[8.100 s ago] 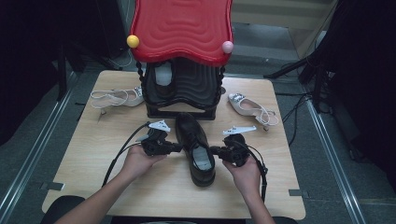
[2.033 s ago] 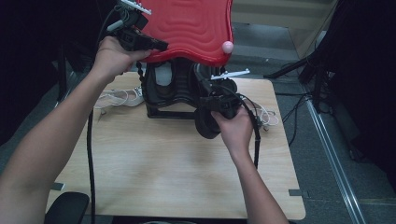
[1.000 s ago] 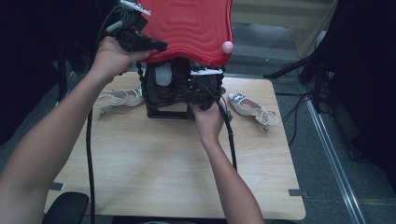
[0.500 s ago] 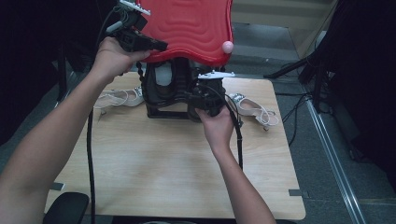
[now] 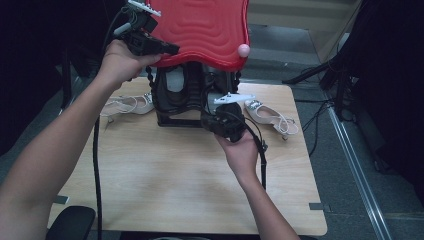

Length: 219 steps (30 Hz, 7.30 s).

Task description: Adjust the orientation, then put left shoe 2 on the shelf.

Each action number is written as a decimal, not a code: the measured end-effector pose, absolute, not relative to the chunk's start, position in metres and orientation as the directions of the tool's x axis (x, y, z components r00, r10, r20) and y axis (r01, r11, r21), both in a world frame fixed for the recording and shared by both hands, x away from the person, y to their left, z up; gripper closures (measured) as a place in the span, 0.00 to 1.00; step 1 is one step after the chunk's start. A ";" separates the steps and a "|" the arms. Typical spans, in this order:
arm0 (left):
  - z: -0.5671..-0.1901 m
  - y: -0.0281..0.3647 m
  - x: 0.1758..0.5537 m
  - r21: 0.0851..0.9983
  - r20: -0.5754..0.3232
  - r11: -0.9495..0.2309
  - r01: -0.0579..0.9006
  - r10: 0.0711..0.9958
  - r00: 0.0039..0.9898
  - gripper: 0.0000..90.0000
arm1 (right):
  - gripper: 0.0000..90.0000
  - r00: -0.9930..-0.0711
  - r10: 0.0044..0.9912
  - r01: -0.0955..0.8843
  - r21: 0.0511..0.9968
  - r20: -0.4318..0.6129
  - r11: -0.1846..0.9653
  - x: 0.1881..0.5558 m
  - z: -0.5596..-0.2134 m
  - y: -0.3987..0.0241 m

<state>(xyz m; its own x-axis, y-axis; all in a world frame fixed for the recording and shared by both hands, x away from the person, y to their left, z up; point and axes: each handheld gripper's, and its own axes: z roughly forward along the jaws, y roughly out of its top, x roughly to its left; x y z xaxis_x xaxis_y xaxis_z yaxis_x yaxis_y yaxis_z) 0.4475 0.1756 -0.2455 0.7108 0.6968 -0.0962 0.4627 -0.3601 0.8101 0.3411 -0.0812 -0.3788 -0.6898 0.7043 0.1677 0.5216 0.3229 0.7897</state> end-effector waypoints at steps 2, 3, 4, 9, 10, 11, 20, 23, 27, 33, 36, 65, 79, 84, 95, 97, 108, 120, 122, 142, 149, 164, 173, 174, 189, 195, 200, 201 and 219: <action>-0.246 0.176 0.448 0.810 -0.096 -0.360 0.463 0.697 0.711 1.00 | 0.99 -0.694 0.702 0.520 0.784 0.157 0.339 0.341 -0.387 -0.084; -0.246 0.176 0.448 0.810 -0.097 -0.360 0.463 0.697 0.711 1.00 | 1.00 -0.692 0.704 0.525 0.782 0.162 0.336 0.342 -0.389 -0.085; -0.246 0.176 0.447 0.810 -0.097 -0.360 0.463 0.697 0.711 1.00 | 1.00 -0.690 0.705 0.530 0.779 0.166 0.335 0.342 -0.392 -0.086; -0.246 0.176 0.447 0.812 -0.097 -0.358 0.461 0.697 0.711 1.00 | 1.00 -0.667 0.731 0.536 0.774 0.144 0.336 0.347 -0.400 -0.090; -0.246 0.176 0.447 0.813 -0.096 -0.357 0.461 0.697 0.710 1.00 | 1.00 -0.670 0.727 0.537 0.776 0.154 0.331 0.349 -0.400 -0.091; -0.246 0.176 0.447 0.813 -0.096 -0.357 0.461 0.697 0.710 1.00 | 1.00 -0.672 0.722 0.540 0.776 0.164 0.326 0.350 -0.400 -0.092; -0.246 0.176 0.447 0.813 -0.095 -0.356 0.460 0.698 0.709 1.00 | 1.00 -0.668 0.729 0.529 0.784 0.149 0.325 0.357 -0.398 -0.086; -0.246 0.176 0.447 0.814 -0.095 -0.356 0.459 0.698 0.710 1.00 | 1.00 -0.662 0.734 0.533 0.783 0.151 0.320 0.364 -0.396 -0.085; -0.246 0.176 0.447 0.814 -0.095 -0.356 0.459 0.698 0.710 1.00 | 1.00 -0.649 0.743 0.541 0.787 0.166 0.297 0.374 -0.393 -0.086; -0.246 0.176 0.447 0.814 -0.096 -0.355 0.460 0.699 0.709 1.00 | 1.00 -0.635 0.751 0.550 0.788 0.178 0.278 0.384 -0.390 -0.086; -0.246 0.176 0.447 0.814 -0.095 -0.355 0.460 0.699 0.708 1.00 | 1.00 -0.627 0.760 0.546 0.792 0.170 0.272 0.390 -0.388 -0.085; -0.242 0.180 0.440 0.816 -0.097 -0.342 0.467 0.714 0.693 0.99 | 0.83 -0.643 0.745 0.510 0.826 0.181 0.239 0.388 -0.398 -0.095; -0.247 0.188 0.391 0.829 -0.124 -0.355 0.433 0.637 0.760 0.73 | 0.71 -0.663 0.702 0.544 0.811 0.260 0.214 0.360 -0.432 -0.121; -0.259 0.187 0.376 0.830 -0.127 -0.358 0.427 0.626 0.769 0.68 | 0.73 -0.665 0.694 0.569 0.789 0.275 0.232 0.350 -0.438 -0.124; -0.301 0.189 0.356 0.807 -0.134 -0.389 0.444 0.613 0.779 0.66 | 0.75 -0.671 0.663 0.596 0.773 0.332 0.217 0.333 -0.455 -0.133; -0.308 0.190 0.356 0.805 -0.148 -0.382 0.454 0.612 0.777 0.66 | 0.75 -0.664 0.663 0.609 0.765 0.347 0.209 0.331 -0.458 -0.135; -0.366 0.189 0.359 0.774 -0.190 -0.385 0.502 0.615 0.765 0.66 | 0.78 -0.641 0.666 0.651 0.730 0.382 0.208 0.323 -0.471 -0.145; -0.413 0.197 0.355 0.743 -0.231 -0.365 0.561 0.647 0.727 0.67 | 0.74 -0.632 0.688 0.648 0.730 0.358 0.216 0.319 -0.472 -0.154; -0.421 0.199 0.354 0.733 -0.236 -0.370 0.571 0.648 0.724 0.66 | 0.73 -0.636 0.698 0.637 0.734 0.330 0.234 0.318 -0.471 -0.155; -0.450 0.235 0.347 0.724 -0.245 -0.329 0.607 0.699 0.671 0.67 | 0.54 -0.673 0.707 0.563 0.770 0.217 0.301 0.315 -0.482 -0.168; -0.456 0.252 0.346 0.716 -0.272 -0.308 0.627 0.703 0.657 0.73 | 0.51 -0.640 0.731 0.600 0.748 0.235 0.284 0.317 -0.482 -0.173; -0.472 0.280 0.350 0.712 -0.261 -0.309 0.631 0.718 0.646 0.97 | 0.56 -0.610 0.753 0.616 0.746 0.249 0.252 0.319 -0.485 -0.180; -0.477 0.301 0.355 0.719 -0.264 -0.273 0.639 0.743 0.615 0.99 | 0.56 -0.598 0.763 0.619 0.746 0.244 0.247 0.319 -0.485 -0.182; -0.478 0.303 0.355 0.721 -0.261 -0.269 0.639 0.748 0.610 0.99 | 0.56 -0.598 0.763 0.618 0.748 0.246 0.243 0.319 -0.485 -0.183; -0.493 0.336 0.374 0.721 -0.239 -0.218 0.658 0.813 0.531 1.00 | 0.56 -0.595 0.761 0.636 0.730 0.260 0.249 0.321 -0.490 -0.181; -0.497 0.351 0.384 0.713 -0.246 -0.188 0.675 0.835 0.493 1.00 | 0.56 -0.593 0.761 0.637 0.731 0.262 0.245 0.321 -0.491 -0.181; -0.503 0.367 0.385 0.694 -0.250 -0.173 0.698 0.852 0.459 1.00 | 0.56 -0.591 0.762 0.638 0.731 0.264 0.241 0.321 -0.491 -0.181; -0.504 0.371 0.385 0.696 -0.252 -0.162 0.699 0.857 0.450 1.00 | 0.56 -0.590 0.763 0.638 0.732 0.264 0.240 0.321 -0.491 -0.182; -0.526 0.405 0.403 0.669 -0.221 -0.120 0.734 0.910 0.350 1.00 | 0.56 -0.581 0.766 0.647 0.728 0.275 0.228 0.322 -0.493 -0.182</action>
